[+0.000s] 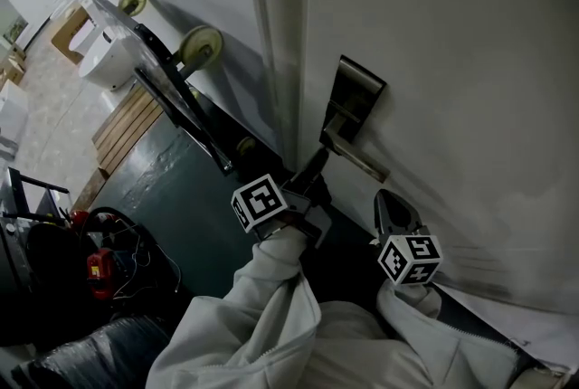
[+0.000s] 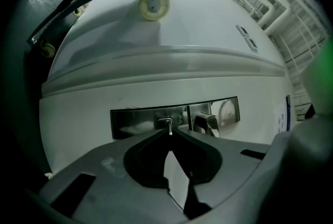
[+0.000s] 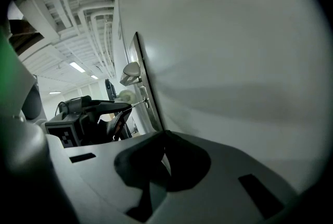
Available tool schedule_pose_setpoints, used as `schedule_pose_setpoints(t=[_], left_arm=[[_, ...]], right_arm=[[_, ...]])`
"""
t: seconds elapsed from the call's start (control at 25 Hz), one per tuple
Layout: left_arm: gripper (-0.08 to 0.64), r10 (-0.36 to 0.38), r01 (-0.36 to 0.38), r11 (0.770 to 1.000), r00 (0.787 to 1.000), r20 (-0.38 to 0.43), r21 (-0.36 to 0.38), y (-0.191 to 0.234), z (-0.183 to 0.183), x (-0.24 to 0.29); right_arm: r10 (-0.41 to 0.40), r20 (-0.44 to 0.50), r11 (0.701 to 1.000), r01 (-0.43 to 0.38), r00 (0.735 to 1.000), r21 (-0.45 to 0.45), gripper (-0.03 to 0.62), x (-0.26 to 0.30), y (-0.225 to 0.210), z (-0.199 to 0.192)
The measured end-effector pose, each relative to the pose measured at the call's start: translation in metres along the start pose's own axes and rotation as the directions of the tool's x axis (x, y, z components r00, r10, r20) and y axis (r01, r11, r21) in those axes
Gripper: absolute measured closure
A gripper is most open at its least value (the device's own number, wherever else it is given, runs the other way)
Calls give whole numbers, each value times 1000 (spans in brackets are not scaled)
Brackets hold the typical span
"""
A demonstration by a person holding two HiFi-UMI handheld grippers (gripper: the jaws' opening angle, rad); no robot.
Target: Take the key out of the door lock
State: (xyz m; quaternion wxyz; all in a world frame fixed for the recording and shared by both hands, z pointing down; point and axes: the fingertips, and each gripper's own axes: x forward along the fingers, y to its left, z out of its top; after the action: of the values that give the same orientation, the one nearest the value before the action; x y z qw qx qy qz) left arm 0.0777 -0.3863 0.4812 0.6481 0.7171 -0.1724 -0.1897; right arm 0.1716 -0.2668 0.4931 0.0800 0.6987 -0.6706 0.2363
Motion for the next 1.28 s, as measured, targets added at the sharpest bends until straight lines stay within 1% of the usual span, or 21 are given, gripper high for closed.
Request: schedule_pose_setpoints(t=[0.2,0.4,0.6,0.68,0.88,1.0,1.16,1.28], left_arm=[[534,-23,23,1000,1000,-3,2,-2,-1,-5],[534,3,-3,1000,1000,-4,-18,7,-3,-19],[534,2,-2,1000,1000,1,2,8,-2,-28],[534,3,-2,999,1000,-4,33,6,-2,-32],[534,28,-26,988,1000,-10,155,2,0,-45],[534,54,-51,968,998,-7,246,-1,2,-53],[533,76,-76,948,997,11,308,0,7,-65],[534,105,-111,924,994,37,367,2,12,-77]], right_arm=[[23,1,1000,-23,1000,-7,540,2,8,-3],[42,4,999,-42,999,-16,541,-1,17,-5],[51,3,999,-50,999,-15,540,-2,21,-8],[56,4,998,-56,998,-17,540,-2,23,-9],[65,3,998,-65,998,-17,541,-5,25,-11],[78,4,997,-78,997,-18,540,-5,28,-11],[101,-4,995,-101,995,-24,540,-1,33,-14],[123,-7,992,-123,992,-27,540,3,38,-14]])
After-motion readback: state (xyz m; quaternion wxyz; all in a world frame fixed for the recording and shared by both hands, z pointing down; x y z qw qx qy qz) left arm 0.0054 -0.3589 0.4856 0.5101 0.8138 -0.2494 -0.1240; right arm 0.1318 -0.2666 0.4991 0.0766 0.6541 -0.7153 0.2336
